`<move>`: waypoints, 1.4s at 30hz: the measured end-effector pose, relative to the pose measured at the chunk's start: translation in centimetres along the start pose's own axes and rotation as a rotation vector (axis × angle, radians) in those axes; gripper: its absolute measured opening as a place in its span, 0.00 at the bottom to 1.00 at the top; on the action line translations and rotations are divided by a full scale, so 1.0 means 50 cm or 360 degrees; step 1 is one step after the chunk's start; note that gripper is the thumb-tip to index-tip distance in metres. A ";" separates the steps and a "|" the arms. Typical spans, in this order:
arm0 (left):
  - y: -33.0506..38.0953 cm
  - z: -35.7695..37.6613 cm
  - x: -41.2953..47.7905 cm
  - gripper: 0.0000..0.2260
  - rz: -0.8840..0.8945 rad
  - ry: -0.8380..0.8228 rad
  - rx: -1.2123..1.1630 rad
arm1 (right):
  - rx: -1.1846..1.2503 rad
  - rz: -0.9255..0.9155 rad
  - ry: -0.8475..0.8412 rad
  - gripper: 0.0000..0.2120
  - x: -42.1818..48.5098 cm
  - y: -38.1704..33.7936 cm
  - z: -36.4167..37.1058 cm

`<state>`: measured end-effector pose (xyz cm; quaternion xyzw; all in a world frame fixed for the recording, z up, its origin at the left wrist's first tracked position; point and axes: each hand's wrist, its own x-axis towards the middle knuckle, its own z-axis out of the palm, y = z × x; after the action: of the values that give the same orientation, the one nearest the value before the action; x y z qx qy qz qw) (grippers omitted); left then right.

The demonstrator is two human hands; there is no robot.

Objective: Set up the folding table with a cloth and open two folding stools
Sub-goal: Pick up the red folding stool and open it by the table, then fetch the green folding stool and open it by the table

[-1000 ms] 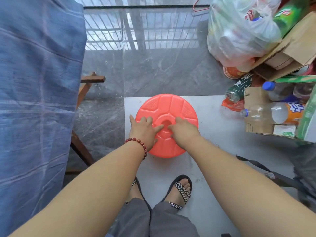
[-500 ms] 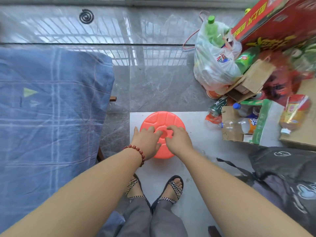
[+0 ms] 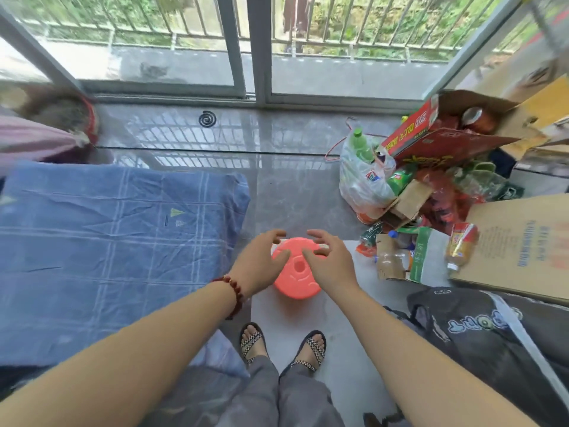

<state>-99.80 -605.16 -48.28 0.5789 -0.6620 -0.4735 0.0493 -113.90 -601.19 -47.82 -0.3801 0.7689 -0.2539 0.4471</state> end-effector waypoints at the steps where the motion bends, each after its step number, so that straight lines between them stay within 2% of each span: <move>1: 0.017 -0.023 -0.023 0.18 -0.0003 0.0029 -0.0050 | 0.0045 -0.0027 0.0015 0.16 -0.024 -0.029 -0.009; 4: 0.078 -0.091 -0.090 0.19 0.0012 0.0112 -0.0181 | 0.0182 -0.0107 0.0041 0.16 -0.094 -0.109 -0.041; 8: 0.170 -0.180 -0.169 0.18 0.0168 0.0232 -0.0269 | 0.0273 -0.0258 0.0050 0.16 -0.174 -0.206 -0.095; 13: 0.257 -0.261 -0.255 0.13 0.0283 0.0367 -0.0440 | 0.0422 -0.0408 0.0066 0.16 -0.249 -0.298 -0.142; 27: 0.393 -0.317 -0.431 0.10 0.0384 0.0711 -0.0964 | 0.0704 -0.0721 -0.0005 0.08 -0.430 -0.413 -0.282; 30: 0.410 -0.301 -0.476 0.11 0.0448 0.0761 -0.0901 | 0.0724 -0.0784 -0.0118 0.07 -0.456 -0.421 -0.305; 34: 0.418 -0.282 -0.532 0.11 0.0402 0.0854 -0.0883 | 0.0711 -0.0838 -0.0292 0.08 -0.476 -0.422 -0.308; 42: 0.365 -0.231 -0.682 0.09 0.0046 0.1406 -0.1002 | 0.0642 -0.0948 -0.0818 0.08 -0.529 -0.412 -0.243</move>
<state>-94.78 -586.18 -13.02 0.6709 -0.4123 -0.3598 0.5004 -109.01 -591.09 -13.96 -0.5411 0.4246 -0.4138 0.5964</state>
